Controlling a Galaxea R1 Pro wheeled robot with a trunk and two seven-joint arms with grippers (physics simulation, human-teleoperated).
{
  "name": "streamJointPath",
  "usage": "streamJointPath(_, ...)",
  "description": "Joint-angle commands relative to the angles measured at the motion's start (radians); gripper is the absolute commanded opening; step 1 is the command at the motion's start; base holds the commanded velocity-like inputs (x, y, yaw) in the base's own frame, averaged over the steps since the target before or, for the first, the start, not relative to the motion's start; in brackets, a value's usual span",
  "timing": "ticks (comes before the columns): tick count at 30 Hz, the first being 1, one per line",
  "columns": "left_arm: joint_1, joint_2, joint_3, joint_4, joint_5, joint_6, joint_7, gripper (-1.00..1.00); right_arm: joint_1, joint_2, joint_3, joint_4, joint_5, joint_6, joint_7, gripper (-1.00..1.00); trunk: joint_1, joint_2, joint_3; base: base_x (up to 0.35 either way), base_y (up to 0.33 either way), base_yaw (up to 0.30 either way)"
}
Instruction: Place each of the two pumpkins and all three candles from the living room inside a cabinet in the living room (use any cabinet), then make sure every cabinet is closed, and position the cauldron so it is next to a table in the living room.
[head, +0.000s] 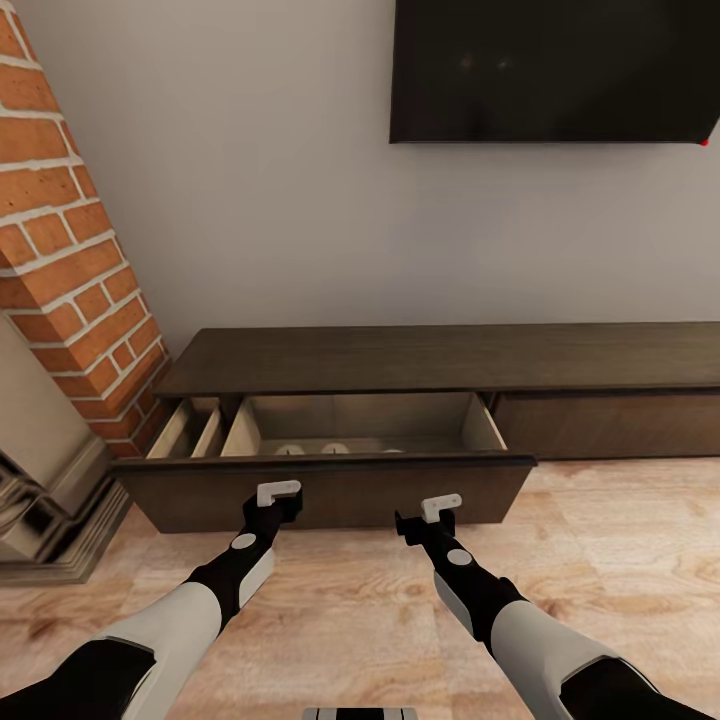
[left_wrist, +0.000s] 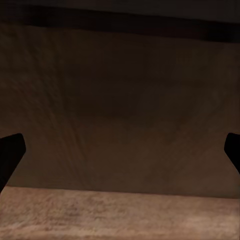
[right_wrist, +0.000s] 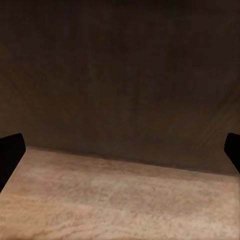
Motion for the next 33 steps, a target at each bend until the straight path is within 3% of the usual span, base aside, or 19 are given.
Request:
streamJointPath(1, -0.001, 0.000, -0.009, 0.001, 0.008, -0.004, 0.006, 1.00, -0.001, 0.000, 0.009, 0.001, -0.010, -0.004, -0.005, 1.00, 0.000, 0.000, -0.001, 0.017, 0.000, 0.000)
streamJointPath(14, -0.001, 0.000, -0.009, 0.001, 0.008, -0.004, 0.006, 1.00, -0.001, 0.000, 0.009, 0.001, -0.010, -0.004, -0.005, 1.00, 0.000, 0.000, -0.001, 0.129, 0.000, 0.000)
streamJointPath(33, -0.001, 0.000, -0.009, 0.001, 0.008, -0.004, 0.005, 1.00, -0.001, 0.000, 0.009, 0.001, -0.010, -0.004, -0.005, 1.00, 0.000, 0.000, -0.001, 0.002, 0.000, 0.000)
